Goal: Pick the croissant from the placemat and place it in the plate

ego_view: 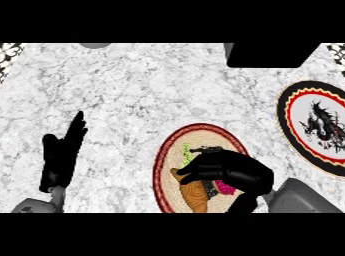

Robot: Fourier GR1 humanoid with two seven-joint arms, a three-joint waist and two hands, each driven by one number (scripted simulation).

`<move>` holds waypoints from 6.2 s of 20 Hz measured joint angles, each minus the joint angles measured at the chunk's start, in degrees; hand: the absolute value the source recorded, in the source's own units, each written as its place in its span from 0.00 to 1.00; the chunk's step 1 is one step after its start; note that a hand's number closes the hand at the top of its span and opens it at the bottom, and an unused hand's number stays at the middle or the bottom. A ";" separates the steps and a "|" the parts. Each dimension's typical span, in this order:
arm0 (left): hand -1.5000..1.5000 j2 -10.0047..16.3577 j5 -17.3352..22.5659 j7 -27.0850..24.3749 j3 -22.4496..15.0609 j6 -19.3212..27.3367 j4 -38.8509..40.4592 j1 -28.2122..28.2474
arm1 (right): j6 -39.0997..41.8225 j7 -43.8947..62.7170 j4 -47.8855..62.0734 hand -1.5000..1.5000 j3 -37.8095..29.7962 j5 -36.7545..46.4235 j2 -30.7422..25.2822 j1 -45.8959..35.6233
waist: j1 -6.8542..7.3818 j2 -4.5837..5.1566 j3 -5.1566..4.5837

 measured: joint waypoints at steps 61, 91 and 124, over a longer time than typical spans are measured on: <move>0.50 -7.51 -9.75 3.44 9.80 -8.65 -2.35 1.70 | 17.23 10.77 8.39 1.00 -5.73 56.26 20.94 -3.43 | -0.58 -0.17 -0.01; 0.50 -9.64 -11.62 1.88 10.85 -8.85 -0.32 0.84 | 0.15 16.47 -6.08 1.00 -63.14 27.32 3.62 10.74 | -0.77 -0.12 -0.01; 0.50 -10.68 -12.49 1.79 11.80 -11.01 -1.18 1.46 | 10.84 -17.61 62.99 0.00 -68.43 28.12 -9.56 -16.34 | 0.24 0.27 0.17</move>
